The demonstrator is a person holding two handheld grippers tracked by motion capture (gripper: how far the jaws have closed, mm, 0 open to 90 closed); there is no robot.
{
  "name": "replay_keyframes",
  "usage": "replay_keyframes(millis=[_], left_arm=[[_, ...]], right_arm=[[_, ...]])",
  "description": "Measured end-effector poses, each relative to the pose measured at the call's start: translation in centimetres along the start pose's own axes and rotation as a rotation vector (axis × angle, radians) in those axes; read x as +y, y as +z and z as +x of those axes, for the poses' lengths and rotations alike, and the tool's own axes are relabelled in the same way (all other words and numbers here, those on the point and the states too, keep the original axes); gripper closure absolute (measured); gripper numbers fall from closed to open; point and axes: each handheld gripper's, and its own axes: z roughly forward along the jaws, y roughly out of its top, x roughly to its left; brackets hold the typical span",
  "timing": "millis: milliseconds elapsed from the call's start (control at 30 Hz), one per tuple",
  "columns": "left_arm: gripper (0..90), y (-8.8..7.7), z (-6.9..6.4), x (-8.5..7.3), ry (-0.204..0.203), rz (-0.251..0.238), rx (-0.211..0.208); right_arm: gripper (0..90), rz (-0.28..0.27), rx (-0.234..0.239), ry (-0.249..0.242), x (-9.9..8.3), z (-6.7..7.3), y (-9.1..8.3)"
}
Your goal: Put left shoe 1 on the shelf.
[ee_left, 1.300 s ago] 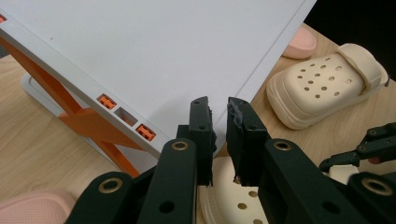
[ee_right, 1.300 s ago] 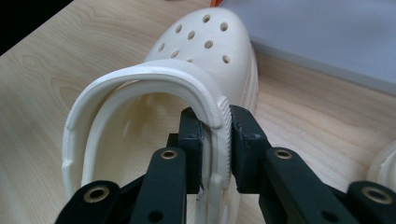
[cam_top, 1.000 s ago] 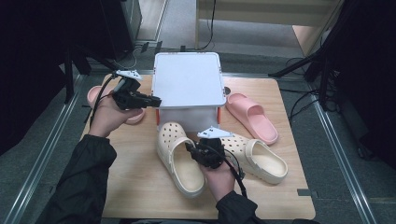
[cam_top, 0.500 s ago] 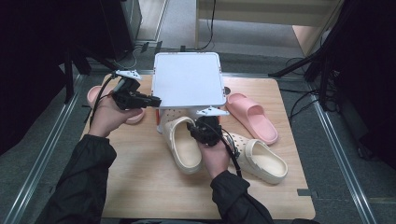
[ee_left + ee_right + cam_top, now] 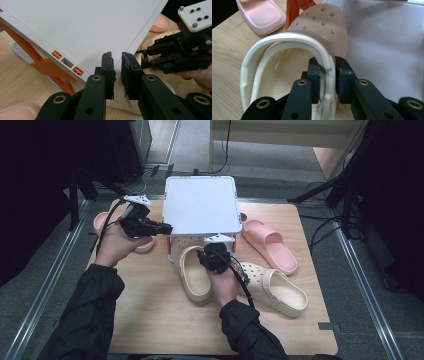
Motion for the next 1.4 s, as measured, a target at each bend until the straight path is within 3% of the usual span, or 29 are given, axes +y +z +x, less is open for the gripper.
replay_keyframes(millis=[200,333,567,700,967,1200,1400], left_arm=[[80.1,0.1,0.0,0.0,0.000,-0.005,0.001],[80.2,0.1,0.0,0.0,0.001,-0.007,0.005],[80.4,0.1,0.0,0.0,-0.006,-0.008,0.002],[80.5,0.1,0.0,-0.1,-0.013,-0.013,-0.001],[82.1,0.1,0.0,-0.1,-0.020,-0.012,0.002],[82.2,0.1,0.0,-0.1,-0.020,-0.012,0.001],[81.9,0.1,0.0,-0.1,-0.021,-0.012,0.000]], right_arm=[[65.1,-0.018,0.040,0.003,-0.3,-0.1,-0.5],[62.5,-0.034,0.049,-0.040,-0.2,0.1,-1.4],[60.8,-0.035,0.100,-0.044,-0.3,-0.1,-3.3],[66.0,-0.023,0.149,-0.048,-0.7,-0.2,-4.6],[89.2,-0.013,0.237,-0.092,-2.5,0.2,-6.6],[90.0,-0.002,0.272,-0.116,-3.7,0.8,-8.1],[90.0,0.016,0.300,-0.165,-5.5,1.4,-8.9]])
